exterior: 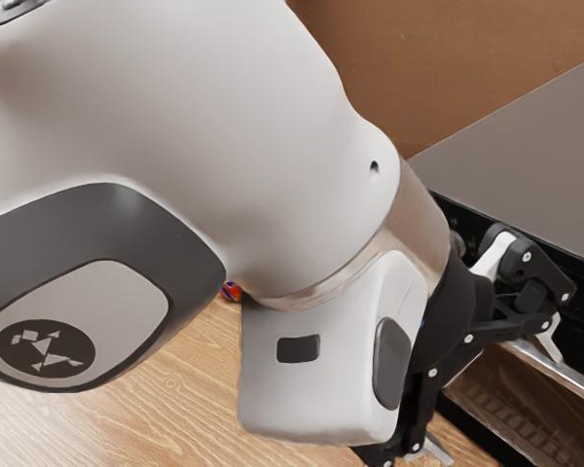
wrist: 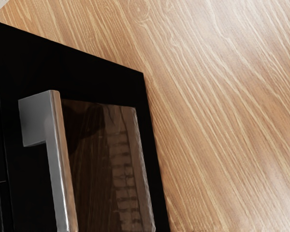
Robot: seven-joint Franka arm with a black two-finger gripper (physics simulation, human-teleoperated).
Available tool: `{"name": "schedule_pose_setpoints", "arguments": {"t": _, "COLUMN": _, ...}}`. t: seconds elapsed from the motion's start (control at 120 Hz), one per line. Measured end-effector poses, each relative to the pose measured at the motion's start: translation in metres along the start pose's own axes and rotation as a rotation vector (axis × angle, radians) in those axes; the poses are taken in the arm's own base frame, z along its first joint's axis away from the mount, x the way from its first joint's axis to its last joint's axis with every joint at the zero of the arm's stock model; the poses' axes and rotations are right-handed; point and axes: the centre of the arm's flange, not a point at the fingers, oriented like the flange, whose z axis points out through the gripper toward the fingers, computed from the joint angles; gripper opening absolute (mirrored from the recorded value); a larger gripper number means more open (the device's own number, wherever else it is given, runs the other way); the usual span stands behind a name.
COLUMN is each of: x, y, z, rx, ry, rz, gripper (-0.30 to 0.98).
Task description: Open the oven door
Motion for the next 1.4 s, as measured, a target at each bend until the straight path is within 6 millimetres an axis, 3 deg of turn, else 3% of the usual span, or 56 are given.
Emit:
{"name": "schedule_pose_setpoints", "arguments": {"t": 0.108, "x": -0.005, "y": -0.001, "z": 0.017, "rx": 0.002, "ry": -0.006, "rz": 0.059, "gripper": 0.69}}
{"name": "schedule_pose_setpoints", "arguments": {"t": 0.225, "x": -0.007, "y": -0.001, "z": 0.052, "rx": -0.024, "ry": -0.006, "rz": 0.115, "gripper": 0.69}}
{"name": "schedule_pose_setpoints", "arguments": {"t": 0.35, "x": -0.008, "y": -0.005, "z": 0.07, "rx": -0.025, "ry": 0.002, "rz": 0.164, "gripper": 0.69}}
{"name": "schedule_pose_setpoints", "arguments": {"t": 0.575, "x": -0.009, "y": -0.017, "z": 0.082, "rx": -0.01, "ry": 0.018, "rz": 0.223, "gripper": 0.69}}
{"name": "schedule_pose_setpoints", "arguments": {"t": 0.775, "x": -0.046, "y": -0.026, "z": 0.092, "rx": -0.014, "ry": -0.003, "rz": 0.205, "gripper": 0.69}}
{"name": "schedule_pose_setpoints", "arguments": {"t": 1.075, "x": -0.045, "y": -0.034, "z": 0.123, "rx": -0.051, "ry": 0.013, "rz": 0.245, "gripper": 0.71}}
{"name": "schedule_pose_setpoints", "arguments": {"t": 1.4, "x": -0.047, "y": -0.043, "z": 0.12, "rx": -0.041, "ry": 0.014, "rz": 0.194, "gripper": 0.69}}
